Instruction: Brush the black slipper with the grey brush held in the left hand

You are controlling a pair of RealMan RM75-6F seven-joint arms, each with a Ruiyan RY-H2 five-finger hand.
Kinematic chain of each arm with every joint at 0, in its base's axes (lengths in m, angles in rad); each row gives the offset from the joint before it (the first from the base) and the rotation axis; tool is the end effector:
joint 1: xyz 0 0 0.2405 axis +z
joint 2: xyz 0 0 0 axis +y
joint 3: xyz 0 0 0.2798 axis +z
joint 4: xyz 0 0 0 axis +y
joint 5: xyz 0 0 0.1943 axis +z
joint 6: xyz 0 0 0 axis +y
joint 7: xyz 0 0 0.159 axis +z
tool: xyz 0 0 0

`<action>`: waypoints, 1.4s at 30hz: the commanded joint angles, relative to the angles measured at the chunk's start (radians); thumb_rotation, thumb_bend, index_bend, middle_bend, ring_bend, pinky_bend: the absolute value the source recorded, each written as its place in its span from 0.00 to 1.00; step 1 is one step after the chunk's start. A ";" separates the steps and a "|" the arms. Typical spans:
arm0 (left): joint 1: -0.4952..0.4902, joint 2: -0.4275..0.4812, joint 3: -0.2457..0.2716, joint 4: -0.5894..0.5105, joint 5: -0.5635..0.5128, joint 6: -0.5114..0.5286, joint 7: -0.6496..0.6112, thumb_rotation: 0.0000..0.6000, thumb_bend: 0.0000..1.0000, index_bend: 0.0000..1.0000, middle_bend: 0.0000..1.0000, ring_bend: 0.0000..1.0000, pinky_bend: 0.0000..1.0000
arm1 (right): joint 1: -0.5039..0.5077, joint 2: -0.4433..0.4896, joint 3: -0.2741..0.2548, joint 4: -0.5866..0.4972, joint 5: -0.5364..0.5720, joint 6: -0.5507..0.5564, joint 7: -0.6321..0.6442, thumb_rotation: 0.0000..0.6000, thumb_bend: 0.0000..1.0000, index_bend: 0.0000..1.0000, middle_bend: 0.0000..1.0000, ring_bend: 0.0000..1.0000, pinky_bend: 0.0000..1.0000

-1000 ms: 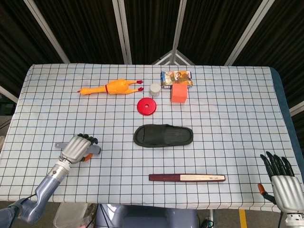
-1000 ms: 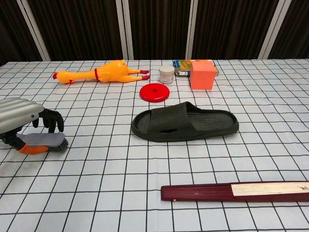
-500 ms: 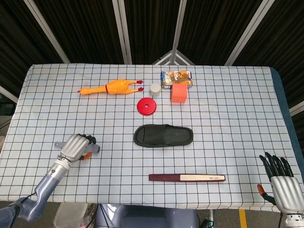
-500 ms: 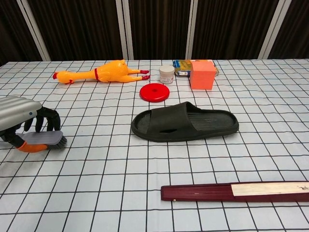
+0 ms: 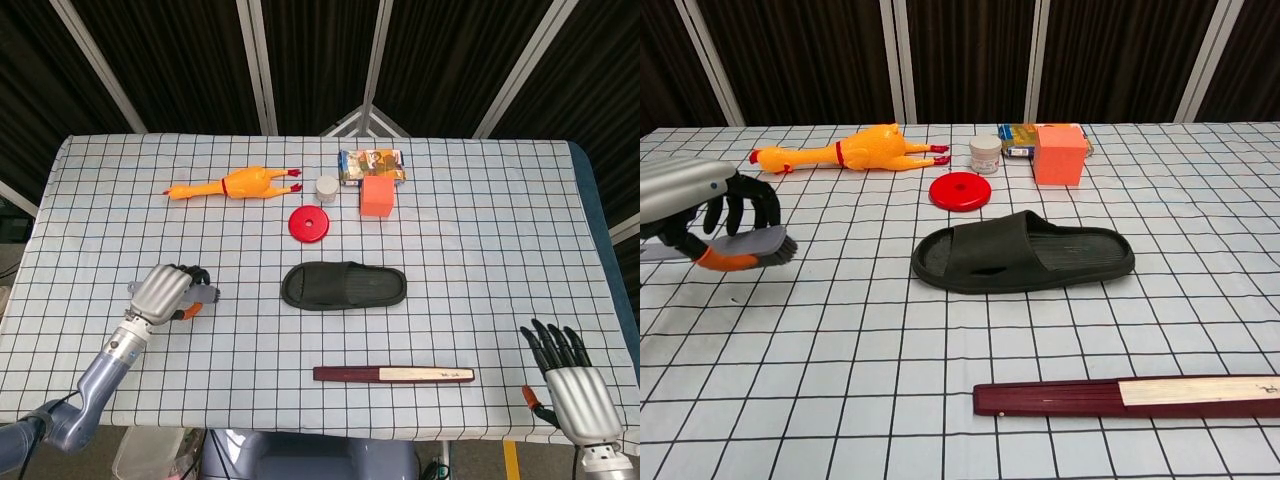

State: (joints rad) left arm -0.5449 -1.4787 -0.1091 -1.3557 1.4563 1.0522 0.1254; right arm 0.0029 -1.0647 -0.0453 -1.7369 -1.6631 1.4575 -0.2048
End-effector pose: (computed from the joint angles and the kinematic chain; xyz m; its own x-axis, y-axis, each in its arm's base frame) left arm -0.2349 0.3354 0.0271 0.4946 0.1794 0.8504 0.8263 -0.4002 -0.3962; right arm -0.3047 -0.1487 0.1651 0.5228 -0.1349 0.8417 -0.8519 -0.1172 0.5104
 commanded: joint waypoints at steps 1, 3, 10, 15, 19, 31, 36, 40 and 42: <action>-0.042 0.027 -0.033 -0.037 -0.008 -0.027 0.028 1.00 0.65 0.54 0.64 0.52 0.56 | 0.064 -0.046 0.022 0.010 -0.015 -0.071 -0.022 1.00 0.51 0.00 0.00 0.00 0.04; -0.069 0.032 -0.055 -0.059 -0.014 -0.037 0.071 1.00 0.65 0.53 0.64 0.52 0.56 | 0.104 -0.082 0.041 0.023 -0.010 -0.118 -0.016 1.00 0.58 0.00 0.00 0.00 0.07; -0.165 0.024 -0.132 -0.099 -0.125 -0.139 0.157 1.00 0.65 0.53 0.63 0.52 0.56 | 0.233 -0.227 0.102 0.083 -0.052 -0.231 -0.216 1.00 0.69 0.00 0.03 0.00 0.10; -0.220 -0.002 -0.166 -0.081 -0.203 -0.190 0.203 1.00 0.65 0.53 0.63 0.52 0.56 | 0.323 -0.302 0.125 0.056 -0.011 -0.371 -0.274 1.00 0.69 0.00 0.07 0.02 0.10; -0.255 -0.035 -0.178 -0.063 -0.251 -0.209 0.230 1.00 0.65 0.53 0.63 0.52 0.56 | 0.372 -0.371 0.147 0.068 0.038 -0.432 -0.290 1.00 0.71 0.00 0.10 0.03 0.10; -0.362 -0.140 -0.205 0.028 -0.361 -0.254 0.282 1.00 0.66 0.53 0.64 0.52 0.56 | 0.504 -0.550 0.197 0.190 0.118 -0.540 -0.273 1.00 0.72 0.00 0.10 0.05 0.10; -0.399 -0.183 -0.210 0.088 -0.404 -0.281 0.278 1.00 0.65 0.53 0.64 0.52 0.56 | 0.545 -0.599 0.211 0.213 0.161 -0.570 -0.315 1.00 0.72 0.00 0.10 0.05 0.10; -0.423 -0.218 -0.202 0.128 -0.412 -0.296 0.270 1.00 0.64 0.53 0.63 0.52 0.56 | 0.567 -0.626 0.220 0.228 0.192 -0.580 -0.342 1.00 0.72 0.00 0.10 0.05 0.10; -0.434 -0.233 -0.199 0.142 -0.411 -0.301 0.264 1.00 0.64 0.53 0.63 0.52 0.56 | 0.575 -0.632 0.221 0.235 0.208 -0.585 -0.348 1.00 0.72 0.00 0.10 0.05 0.10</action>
State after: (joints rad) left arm -0.9707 -1.7023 -0.3113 -1.2220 1.0466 0.7565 0.3950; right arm 0.5722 -1.6920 0.1736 -1.5072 -1.4635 0.8769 -0.5480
